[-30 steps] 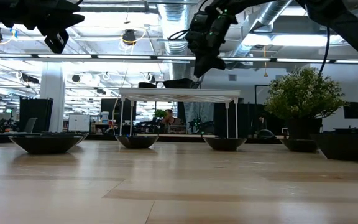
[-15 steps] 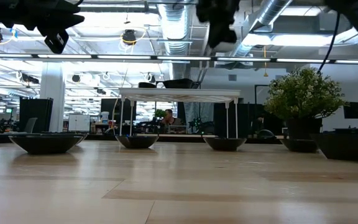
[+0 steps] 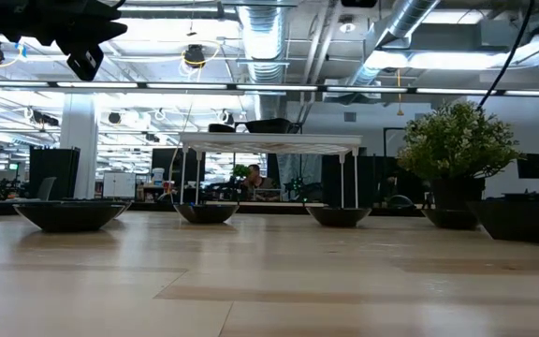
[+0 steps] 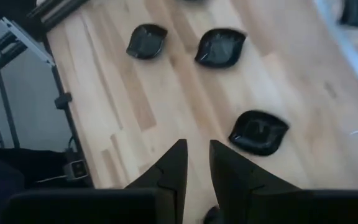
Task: Pick & Place Mini shaped plates
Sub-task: Stack the top black distorted square plate on top of the black distorted square plates on the shelf
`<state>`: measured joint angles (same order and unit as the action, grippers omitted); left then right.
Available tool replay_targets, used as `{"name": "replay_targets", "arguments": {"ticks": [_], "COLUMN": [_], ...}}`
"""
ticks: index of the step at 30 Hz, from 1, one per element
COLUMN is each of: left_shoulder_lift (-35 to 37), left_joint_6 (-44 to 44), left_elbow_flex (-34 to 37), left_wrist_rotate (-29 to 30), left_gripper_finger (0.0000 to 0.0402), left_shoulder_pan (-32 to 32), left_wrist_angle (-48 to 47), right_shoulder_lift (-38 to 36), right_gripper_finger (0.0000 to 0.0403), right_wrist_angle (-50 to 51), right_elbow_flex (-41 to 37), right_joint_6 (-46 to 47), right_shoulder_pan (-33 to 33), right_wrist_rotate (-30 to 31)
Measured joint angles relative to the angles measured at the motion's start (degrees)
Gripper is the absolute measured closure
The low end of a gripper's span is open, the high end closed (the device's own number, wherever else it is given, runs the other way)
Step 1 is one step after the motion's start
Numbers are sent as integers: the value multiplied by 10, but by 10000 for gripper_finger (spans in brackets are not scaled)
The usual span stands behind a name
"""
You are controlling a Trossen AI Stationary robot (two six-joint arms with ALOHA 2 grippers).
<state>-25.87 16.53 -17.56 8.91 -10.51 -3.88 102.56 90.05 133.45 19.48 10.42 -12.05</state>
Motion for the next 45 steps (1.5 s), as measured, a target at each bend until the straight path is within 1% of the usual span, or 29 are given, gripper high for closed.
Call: {"name": "replay_targets", "arguments": {"ticks": [4,7,11,17,22,28,34,40,45], "left_shoulder_lift": [0,0,0,0,0,0,0,0,0], "left_joint_6": [0,0,0,0,0,0,0,0,0], "left_elbow_flex": [0,0,0,0,0,0,0,0,0], "left_wrist_rotate": [0,0,0,0,0,0,0,0,0], "left_gripper_finger": [315,315,315,315,315,315,315,315,315], "left_shoulder_pan": [0,0,0,0,0,0,0,0,0], "left_wrist_angle": [0,0,0,0,0,0,0,0,1], "right_shoulder_lift": [0,-1,0,-11,-64,-162,-249,-300,-321], "right_gripper_finger": [340,340,340,340,340,340,340,340,340], "right_wrist_angle": [-1,0,0,-1,0,-17,-82,-107,-154], "right_elbow_flex": [-17,-52,-115,-211,-305,-419,-525,-609,-660], "right_joint_6": [61,98,120,135,165,234,296,349,363], "right_shoulder_pan": [-54,-90,-126,-154,-157,-157,-172,-188,-191], "right_wrist_rotate": [17,36,62,63,67,79,90,91,92]}}
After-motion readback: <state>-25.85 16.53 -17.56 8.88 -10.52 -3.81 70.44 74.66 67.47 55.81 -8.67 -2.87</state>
